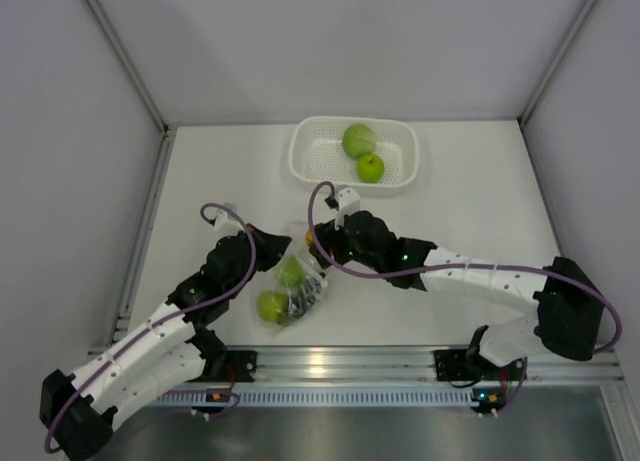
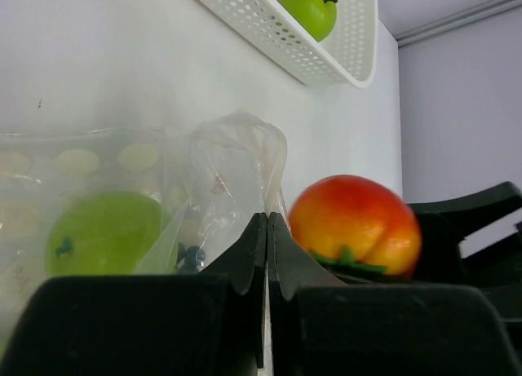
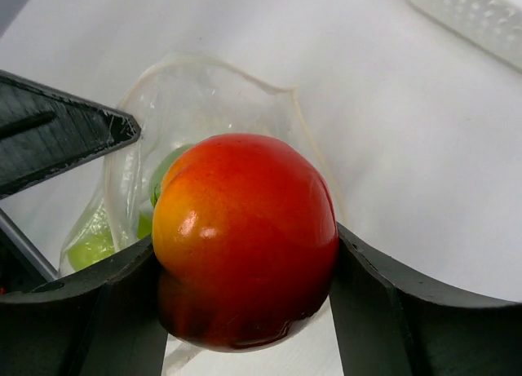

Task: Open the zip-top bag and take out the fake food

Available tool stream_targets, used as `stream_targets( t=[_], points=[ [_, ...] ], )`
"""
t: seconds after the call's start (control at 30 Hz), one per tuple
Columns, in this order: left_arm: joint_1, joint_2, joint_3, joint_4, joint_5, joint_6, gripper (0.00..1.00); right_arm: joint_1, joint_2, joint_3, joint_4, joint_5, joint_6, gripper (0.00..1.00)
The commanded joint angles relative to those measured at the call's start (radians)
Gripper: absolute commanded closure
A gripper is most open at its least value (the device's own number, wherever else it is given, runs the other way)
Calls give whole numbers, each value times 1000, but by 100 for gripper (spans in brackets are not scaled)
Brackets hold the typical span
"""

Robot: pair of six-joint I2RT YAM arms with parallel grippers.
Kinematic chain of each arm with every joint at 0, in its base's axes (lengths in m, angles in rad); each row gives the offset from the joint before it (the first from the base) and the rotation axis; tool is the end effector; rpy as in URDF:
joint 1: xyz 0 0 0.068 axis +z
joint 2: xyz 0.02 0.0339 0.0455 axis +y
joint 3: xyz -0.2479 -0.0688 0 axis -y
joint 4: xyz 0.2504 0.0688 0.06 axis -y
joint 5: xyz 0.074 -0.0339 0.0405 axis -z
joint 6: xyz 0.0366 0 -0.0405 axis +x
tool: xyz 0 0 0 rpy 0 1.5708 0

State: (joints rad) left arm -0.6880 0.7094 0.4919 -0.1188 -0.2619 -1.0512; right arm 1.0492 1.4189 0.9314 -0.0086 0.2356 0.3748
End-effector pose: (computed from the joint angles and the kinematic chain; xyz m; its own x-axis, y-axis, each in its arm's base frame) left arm 0.1548 -0.1150 0.2434 -0.4951 -0.6784 -0.5429 -0.0105 0.6294 -0.7770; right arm 0.1709 0.2803 0.2421 -0.4919 -0.1415 -0.8591 -0.6025 0.7676 0.2186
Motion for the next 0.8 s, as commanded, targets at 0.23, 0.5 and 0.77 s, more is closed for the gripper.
stream_targets(
  t=[0.23, 0.5, 0.77],
  points=[
    [4, -18, 16, 4, -30, 10, 100, -349, -180, 72, -83, -84, -31, 57],
    [4, -24, 28, 8, 1, -6, 100, -622, 196, 466, -281, -77, -109, 56],
    [4, -31, 39, 7, 18, 8, 100, -732, 679, 1028, -528, -67, -207, 55]
  ],
)
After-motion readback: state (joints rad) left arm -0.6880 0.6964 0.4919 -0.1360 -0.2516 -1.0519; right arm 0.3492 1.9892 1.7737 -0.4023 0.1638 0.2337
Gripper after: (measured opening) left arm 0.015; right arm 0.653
